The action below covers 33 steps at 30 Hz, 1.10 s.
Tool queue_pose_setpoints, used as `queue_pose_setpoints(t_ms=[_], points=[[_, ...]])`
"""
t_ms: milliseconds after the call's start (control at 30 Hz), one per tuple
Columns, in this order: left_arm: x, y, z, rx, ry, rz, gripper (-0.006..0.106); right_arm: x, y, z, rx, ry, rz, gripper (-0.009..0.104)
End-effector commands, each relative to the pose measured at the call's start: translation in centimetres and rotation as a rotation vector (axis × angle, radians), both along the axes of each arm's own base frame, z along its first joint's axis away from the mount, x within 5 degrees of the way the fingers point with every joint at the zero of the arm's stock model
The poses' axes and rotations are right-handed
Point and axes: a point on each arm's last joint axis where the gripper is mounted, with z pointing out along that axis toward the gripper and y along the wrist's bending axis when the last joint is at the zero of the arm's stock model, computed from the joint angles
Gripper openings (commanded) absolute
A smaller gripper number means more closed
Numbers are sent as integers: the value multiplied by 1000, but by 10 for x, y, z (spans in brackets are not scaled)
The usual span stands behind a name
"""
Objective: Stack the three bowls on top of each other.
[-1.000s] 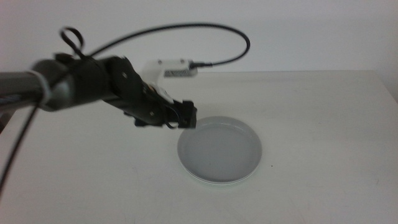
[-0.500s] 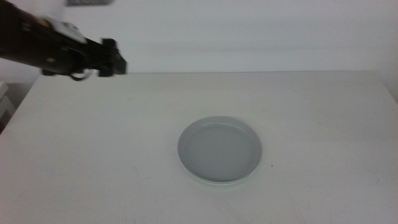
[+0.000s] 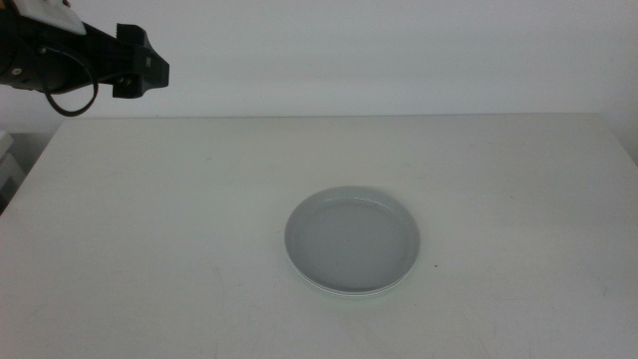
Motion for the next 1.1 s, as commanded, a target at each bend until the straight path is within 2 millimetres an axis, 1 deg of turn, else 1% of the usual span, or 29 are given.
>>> queue_pose_setpoints(t_ms=[0, 133, 233, 367, 500, 567, 633, 700, 767, 867, 967, 1067], points=[[-6, 1, 21, -40, -106, 16, 105, 2, 0, 12, 37, -76, -16, 52], [-10, 3, 22, -14, -96, 15, 105, 7, 0, 17, 80, -126, -43, 52], [-16, 4, 26, -40, -95, 29, 105, 18, 2, 18, 107, -101, -64, 52], [-27, 6, 37, -55, -135, 41, 105, 44, 10, 20, 82, -49, -68, 52], [-33, 12, 50, -7, -171, 61, 105, 73, 17, 31, 60, -35, -95, 52], [-34, 14, 55, -36, -168, 104, 105, 88, 16, 37, 41, -25, -134, 52], [-36, 18, 61, -5, -173, 132, 105, 102, 13, 41, 32, -17, -185, 52], [-40, 23, 64, 60, -165, 147, 105, 110, 5, 47, 28, -31, -243, 52], [-46, 27, 63, 110, -149, 159, 105, 113, -7, 50, 25, -44, -305, 52], [-60, 32, 63, 140, -167, 168, 105, 108, -22, 45, 9, -9, -378, 52], [-80, 34, 59, 123, -221, 166, 105, 94, -28, 39, -7, -20, -400, 52], [-97, 35, 45, 92, -243, 157, 105, 75, -30, 27, -15, -70, -400, 52]])
